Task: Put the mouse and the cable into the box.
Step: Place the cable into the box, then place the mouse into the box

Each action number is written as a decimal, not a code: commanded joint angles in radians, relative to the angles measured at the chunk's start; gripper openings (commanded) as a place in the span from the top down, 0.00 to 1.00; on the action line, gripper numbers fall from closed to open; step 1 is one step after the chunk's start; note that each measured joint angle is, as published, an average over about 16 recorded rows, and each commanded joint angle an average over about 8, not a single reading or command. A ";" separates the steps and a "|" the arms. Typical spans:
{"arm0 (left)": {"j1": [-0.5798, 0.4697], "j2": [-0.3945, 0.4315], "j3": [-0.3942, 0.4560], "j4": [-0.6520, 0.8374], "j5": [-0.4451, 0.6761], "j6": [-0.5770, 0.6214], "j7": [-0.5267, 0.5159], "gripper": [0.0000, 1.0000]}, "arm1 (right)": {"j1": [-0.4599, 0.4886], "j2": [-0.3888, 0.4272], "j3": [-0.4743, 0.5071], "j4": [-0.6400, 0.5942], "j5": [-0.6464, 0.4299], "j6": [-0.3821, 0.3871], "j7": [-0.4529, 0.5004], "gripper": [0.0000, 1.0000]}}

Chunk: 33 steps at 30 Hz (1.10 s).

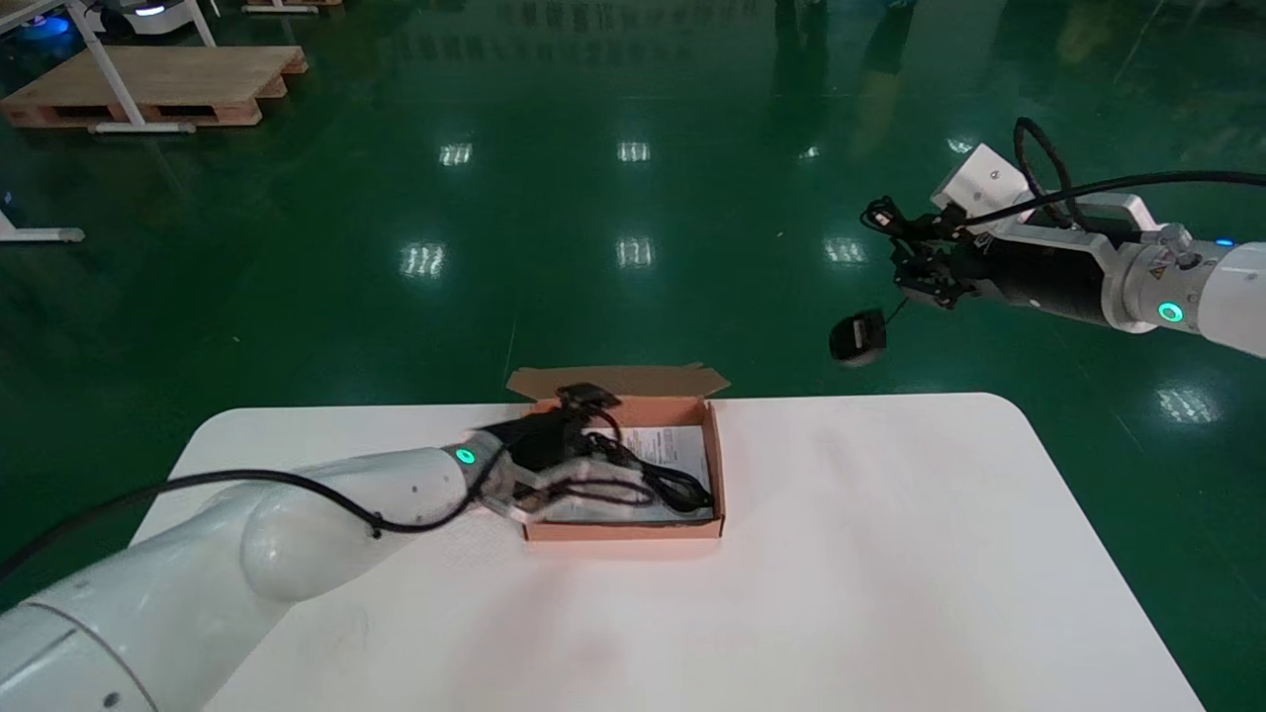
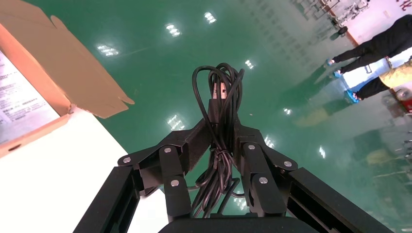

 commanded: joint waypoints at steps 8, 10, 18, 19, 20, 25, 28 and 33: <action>-0.135 -0.043 -0.060 0.262 -0.027 -0.062 -0.167 0.00 | -0.009 -0.087 -0.002 -0.057 0.008 0.043 -0.062 1.00; -0.162 -0.044 -0.062 0.315 -0.025 -0.060 -0.190 0.00 | -0.004 -0.114 -0.001 -0.079 0.015 0.039 -0.080 1.00; -0.196 -0.027 -0.055 0.388 -0.011 -0.056 -0.213 0.00 | 0.008 -0.230 -0.003 -0.107 0.058 -0.052 -0.171 1.00; -0.197 -0.026 -0.055 0.390 -0.010 -0.057 -0.214 0.00 | 0.006 -0.246 -0.005 -0.107 0.061 -0.060 -0.184 1.00; -0.197 -0.025 -0.054 0.391 -0.010 -0.057 -0.214 0.00 | 0.002 -0.262 -0.008 -0.106 0.065 -0.066 -0.196 1.00; -0.198 -0.024 -0.053 0.393 -0.009 -0.057 -0.216 0.00 | -0.030 -0.318 -0.045 -0.088 0.086 -0.070 -0.236 1.00; -0.198 -0.024 -0.053 0.393 -0.009 -0.057 -0.216 0.00 | -0.056 -0.329 -0.095 -0.056 0.109 -0.060 -0.236 1.00; -0.198 -0.024 -0.053 0.393 -0.009 -0.057 -0.217 0.00 | -0.089 -0.332 -0.207 0.000 0.152 -0.014 -0.206 1.00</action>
